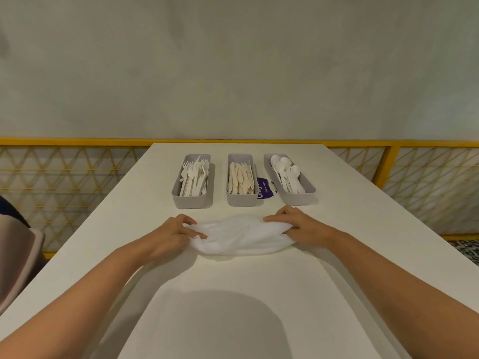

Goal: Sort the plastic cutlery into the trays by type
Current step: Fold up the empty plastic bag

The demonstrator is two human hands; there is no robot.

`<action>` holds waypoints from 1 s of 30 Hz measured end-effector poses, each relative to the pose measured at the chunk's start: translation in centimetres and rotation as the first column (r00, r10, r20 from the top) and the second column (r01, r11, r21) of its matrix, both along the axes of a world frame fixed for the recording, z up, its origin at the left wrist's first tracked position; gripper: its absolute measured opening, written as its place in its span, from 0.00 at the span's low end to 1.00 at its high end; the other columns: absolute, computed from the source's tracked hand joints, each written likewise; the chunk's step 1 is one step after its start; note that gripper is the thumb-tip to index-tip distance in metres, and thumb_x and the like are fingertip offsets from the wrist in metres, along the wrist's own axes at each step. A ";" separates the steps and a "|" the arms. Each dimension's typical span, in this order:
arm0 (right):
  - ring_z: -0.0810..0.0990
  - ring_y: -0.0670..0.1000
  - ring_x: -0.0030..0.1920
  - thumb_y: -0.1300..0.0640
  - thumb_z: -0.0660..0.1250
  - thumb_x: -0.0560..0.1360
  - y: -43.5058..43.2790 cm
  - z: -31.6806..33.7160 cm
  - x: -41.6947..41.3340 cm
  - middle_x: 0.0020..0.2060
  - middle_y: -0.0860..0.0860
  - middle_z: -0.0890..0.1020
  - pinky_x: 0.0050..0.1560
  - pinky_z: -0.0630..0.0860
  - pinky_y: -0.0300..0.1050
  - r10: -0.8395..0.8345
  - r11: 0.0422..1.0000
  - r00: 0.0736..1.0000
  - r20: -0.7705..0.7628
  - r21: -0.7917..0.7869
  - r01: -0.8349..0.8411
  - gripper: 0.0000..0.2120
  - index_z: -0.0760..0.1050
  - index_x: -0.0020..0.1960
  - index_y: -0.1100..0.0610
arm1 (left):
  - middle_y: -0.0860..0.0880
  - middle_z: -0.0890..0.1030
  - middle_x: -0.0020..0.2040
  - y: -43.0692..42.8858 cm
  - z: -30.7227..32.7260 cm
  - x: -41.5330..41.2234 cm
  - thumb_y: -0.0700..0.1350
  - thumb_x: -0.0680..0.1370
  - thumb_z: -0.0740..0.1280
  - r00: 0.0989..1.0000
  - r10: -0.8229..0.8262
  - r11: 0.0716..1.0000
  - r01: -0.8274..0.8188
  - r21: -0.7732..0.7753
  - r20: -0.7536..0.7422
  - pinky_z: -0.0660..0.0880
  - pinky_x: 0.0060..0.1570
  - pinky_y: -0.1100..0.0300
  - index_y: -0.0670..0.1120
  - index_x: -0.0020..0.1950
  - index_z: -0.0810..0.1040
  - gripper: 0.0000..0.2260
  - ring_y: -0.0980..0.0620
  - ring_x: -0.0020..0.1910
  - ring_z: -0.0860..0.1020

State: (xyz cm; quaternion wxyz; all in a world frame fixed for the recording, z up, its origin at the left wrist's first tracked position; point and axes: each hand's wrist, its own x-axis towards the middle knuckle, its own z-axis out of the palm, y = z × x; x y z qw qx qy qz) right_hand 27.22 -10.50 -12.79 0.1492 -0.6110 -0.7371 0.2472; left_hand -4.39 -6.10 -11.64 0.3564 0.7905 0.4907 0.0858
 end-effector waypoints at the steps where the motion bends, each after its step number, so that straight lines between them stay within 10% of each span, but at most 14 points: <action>1: 0.66 0.52 0.65 0.69 0.59 0.75 -0.1 0.7 0.0 0.57 0.50 0.67 0.65 0.62 0.40 -0.005 0.997 1.000 -0.028 -0.071 0.003 0.27 0.66 0.71 0.49 | 0.54 0.69 0.57 0.0 0.2 0.1 0.55 0.68 0.57 0.999 0.043 0.999 -0.043 -0.006 -0.004 0.66 0.57 0.60 0.59 0.50 0.81 0.16 0.53 0.58 0.69; 6: 0.59 0.48 0.72 0.61 0.62 0.66 -1.6 5.2 -1.0 0.71 0.46 0.63 0.69 0.58 0.43 -0.123 0.990 0.951 -0.283 -0.101 0.098 0.35 0.64 0.71 0.44 | 0.46 0.72 0.46 -0.2 0.5 0.8 0.58 0.72 0.63 0.990 0.086 0.995 -0.079 0.064 -0.111 0.67 0.44 0.60 0.45 0.44 0.79 0.17 0.48 0.45 0.72; 10: 0.54 0.50 0.75 0.46 0.60 0.69 -2.6 4.6 -5.8 0.73 0.51 0.61 0.75 0.50 0.53 0.045 0.969 0.990 0.134 0.235 -0.076 0.34 0.60 0.74 0.51 | 0.47 0.72 0.39 -0.5 0.5 1.6 0.47 0.77 0.63 0.987 0.141 0.988 -0.136 0.072 -0.082 0.63 0.36 0.61 0.43 0.40 0.79 0.10 0.51 0.38 0.68; 14: 0.41 0.51 0.77 0.38 0.63 0.73 -3.8 0.9 -10.8 0.77 0.53 0.46 0.75 0.38 0.52 0.119 0.979 0.938 0.326 0.120 -0.166 0.44 0.41 0.78 0.52 | 0.45 0.73 0.34 -2.1 1.6 3.2 0.44 0.77 0.64 0.977 0.196 0.980 -0.192 -0.057 0.078 0.71 0.35 0.60 0.40 0.38 0.77 0.11 0.49 0.30 0.74; 19: 0.63 0.54 0.73 0.48 0.63 0.76 -3.7 -1.1 -12.3 0.71 0.54 0.67 0.74 0.57 0.52 0.001 0.992 0.998 0.062 0.129 -0.009 0.32 0.55 0.75 0.55 | 0.38 0.83 0.46 -4.4 3.3 4.2 0.54 0.78 0.62 0.947 0.146 0.979 -0.097 -0.177 0.288 0.80 0.49 0.49 0.38 0.51 0.79 0.19 0.43 0.40 0.82; 22: 0.76 0.52 0.46 0.58 0.60 0.78 -4.0 -1.3 -11.5 0.44 0.51 0.78 0.45 0.71 0.42 -0.045 0.996 0.979 -0.199 0.069 0.060 0.04 0.72 0.46 0.53 | 0.48 0.81 0.45 -4.5 3.9 4.1 0.62 0.77 0.55 0.940 0.220 0.974 -0.225 -0.012 0.261 0.75 0.40 0.60 0.46 0.51 0.79 0.22 0.50 0.40 0.78; 27: 0.78 0.51 0.56 0.43 0.60 0.77 -3.7 -0.3 -9.7 0.57 0.51 0.79 0.58 0.74 0.45 -0.209 0.978 0.845 -0.492 -0.114 0.176 0.21 0.71 0.63 0.56 | 0.50 0.82 0.51 -4.3 2.2 4.8 0.65 0.77 0.49 0.881 0.147 0.984 -0.085 -0.155 0.451 0.74 0.58 0.58 0.52 0.55 0.78 0.25 0.53 0.53 0.79; 30: 0.79 0.54 0.56 0.45 0.58 0.79 -2.7 0.1 -8.3 0.57 0.53 0.80 0.54 0.76 0.45 -0.319 0.947 0.768 -0.556 -0.161 0.276 0.20 0.72 0.65 0.56 | 0.55 0.81 0.54 -4.9 0.9 5.7 0.60 0.79 0.52 0.876 0.070 0.981 0.025 -0.191 0.477 0.73 0.52 0.66 0.54 0.58 0.75 0.17 0.59 0.54 0.78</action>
